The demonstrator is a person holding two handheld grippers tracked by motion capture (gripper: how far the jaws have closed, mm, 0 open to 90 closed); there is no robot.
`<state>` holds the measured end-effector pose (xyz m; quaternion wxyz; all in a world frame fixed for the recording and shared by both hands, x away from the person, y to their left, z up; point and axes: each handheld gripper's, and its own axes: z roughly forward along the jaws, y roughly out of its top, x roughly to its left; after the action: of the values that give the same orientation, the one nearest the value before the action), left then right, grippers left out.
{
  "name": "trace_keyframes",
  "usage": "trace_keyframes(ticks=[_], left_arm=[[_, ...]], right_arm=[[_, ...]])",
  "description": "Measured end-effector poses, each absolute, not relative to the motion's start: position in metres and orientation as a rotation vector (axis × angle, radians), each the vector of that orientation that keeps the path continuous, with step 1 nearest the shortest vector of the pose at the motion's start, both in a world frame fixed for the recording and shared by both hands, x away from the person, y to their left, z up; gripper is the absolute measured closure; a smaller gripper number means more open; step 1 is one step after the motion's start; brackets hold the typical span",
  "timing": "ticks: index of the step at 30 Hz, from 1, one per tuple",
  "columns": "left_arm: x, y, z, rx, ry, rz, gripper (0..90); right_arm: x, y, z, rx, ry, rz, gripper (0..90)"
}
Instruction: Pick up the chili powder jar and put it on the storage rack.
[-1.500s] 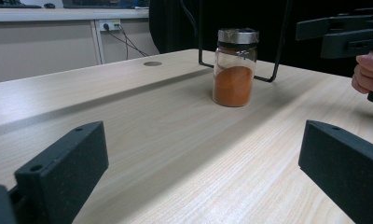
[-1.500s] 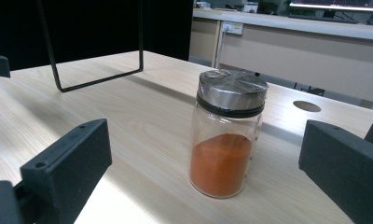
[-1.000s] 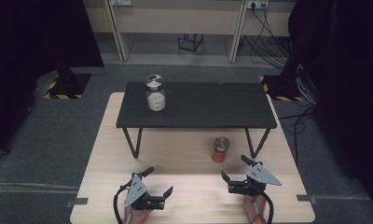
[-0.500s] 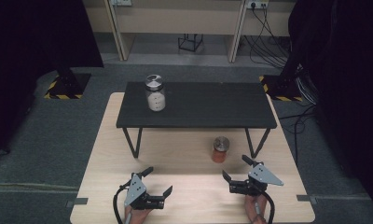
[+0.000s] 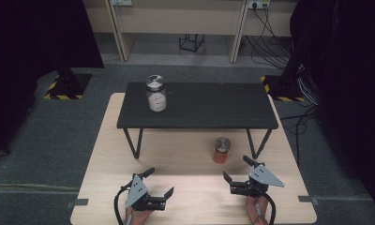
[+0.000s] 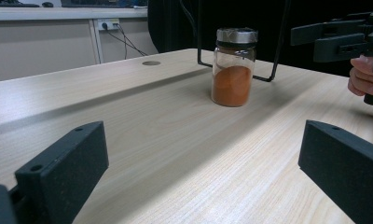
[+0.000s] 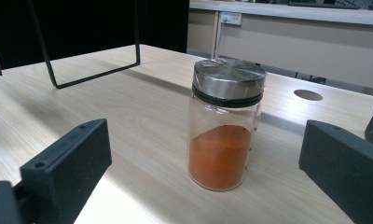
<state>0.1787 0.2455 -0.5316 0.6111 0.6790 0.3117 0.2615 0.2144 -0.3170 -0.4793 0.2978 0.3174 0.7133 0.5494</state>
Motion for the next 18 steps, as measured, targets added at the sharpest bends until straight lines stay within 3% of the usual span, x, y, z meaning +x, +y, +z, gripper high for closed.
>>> trace_keyframes(ticks=[18], left_arm=[[0.1785, 0.2453, -0.5317, 1.567, 0.718, 0.605, 1.0]], right_arm=[[0.2181, -0.3180, -0.4808, 0.853, 1.907, 1.488, 2.3]])
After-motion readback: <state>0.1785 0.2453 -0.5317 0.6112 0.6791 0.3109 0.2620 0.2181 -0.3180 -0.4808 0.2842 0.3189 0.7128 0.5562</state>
